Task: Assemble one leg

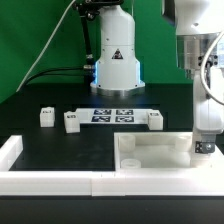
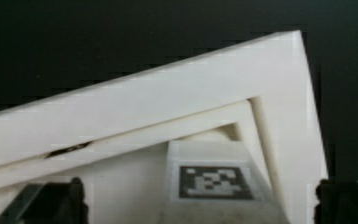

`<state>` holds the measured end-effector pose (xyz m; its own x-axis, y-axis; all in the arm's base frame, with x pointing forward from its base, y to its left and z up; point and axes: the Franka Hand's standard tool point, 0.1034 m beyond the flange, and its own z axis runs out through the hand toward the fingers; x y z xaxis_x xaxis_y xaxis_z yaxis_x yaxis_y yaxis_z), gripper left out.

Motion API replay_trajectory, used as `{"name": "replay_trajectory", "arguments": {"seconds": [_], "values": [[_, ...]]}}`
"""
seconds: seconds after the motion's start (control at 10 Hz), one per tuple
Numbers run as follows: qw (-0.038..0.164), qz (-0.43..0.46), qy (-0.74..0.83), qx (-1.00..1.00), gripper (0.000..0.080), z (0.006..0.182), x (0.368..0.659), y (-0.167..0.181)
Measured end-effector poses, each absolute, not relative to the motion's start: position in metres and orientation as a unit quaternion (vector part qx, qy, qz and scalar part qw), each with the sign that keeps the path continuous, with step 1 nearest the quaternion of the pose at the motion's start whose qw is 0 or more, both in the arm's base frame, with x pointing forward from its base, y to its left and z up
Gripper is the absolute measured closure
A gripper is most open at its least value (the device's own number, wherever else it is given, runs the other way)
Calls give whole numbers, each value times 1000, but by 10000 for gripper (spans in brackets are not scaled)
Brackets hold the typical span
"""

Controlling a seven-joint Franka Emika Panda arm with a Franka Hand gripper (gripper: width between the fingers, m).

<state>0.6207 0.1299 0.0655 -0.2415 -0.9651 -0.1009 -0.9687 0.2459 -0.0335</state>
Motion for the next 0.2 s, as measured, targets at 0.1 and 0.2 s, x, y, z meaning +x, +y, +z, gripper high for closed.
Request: {"name": "replay_trajectory", "arguments": {"seconds": [0.1, 0.2], "values": [[50, 18, 787, -614, 150, 66, 621, 130], [50, 18, 787, -615, 150, 66, 621, 130]]}}
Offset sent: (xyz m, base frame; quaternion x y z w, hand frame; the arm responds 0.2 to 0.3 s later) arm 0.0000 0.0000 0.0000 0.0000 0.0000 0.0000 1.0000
